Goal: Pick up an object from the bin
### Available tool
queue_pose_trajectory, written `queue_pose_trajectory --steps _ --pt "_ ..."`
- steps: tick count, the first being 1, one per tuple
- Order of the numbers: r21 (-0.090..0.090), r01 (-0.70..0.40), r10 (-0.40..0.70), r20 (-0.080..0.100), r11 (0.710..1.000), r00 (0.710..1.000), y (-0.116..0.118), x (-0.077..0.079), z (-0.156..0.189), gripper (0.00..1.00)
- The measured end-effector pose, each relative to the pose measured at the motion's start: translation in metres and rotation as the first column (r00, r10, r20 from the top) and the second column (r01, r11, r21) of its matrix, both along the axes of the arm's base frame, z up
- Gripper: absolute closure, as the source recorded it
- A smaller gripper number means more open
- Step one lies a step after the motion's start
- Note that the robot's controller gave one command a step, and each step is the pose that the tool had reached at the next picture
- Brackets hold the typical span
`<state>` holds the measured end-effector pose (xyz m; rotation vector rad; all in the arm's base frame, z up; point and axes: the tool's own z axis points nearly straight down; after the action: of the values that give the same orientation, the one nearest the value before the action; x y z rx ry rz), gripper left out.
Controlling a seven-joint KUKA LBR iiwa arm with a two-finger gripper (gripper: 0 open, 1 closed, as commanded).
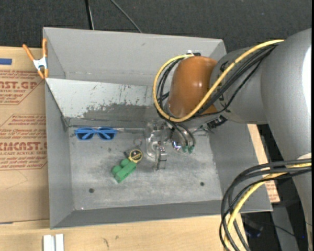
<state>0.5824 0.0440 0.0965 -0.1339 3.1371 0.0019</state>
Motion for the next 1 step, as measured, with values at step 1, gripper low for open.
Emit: queue_pose_trajectory --steps 1 --pt "0.0 0.152 -0.152 0.003 0.988 0.988 -0.0065 -0.0079 0.0591 0.0"
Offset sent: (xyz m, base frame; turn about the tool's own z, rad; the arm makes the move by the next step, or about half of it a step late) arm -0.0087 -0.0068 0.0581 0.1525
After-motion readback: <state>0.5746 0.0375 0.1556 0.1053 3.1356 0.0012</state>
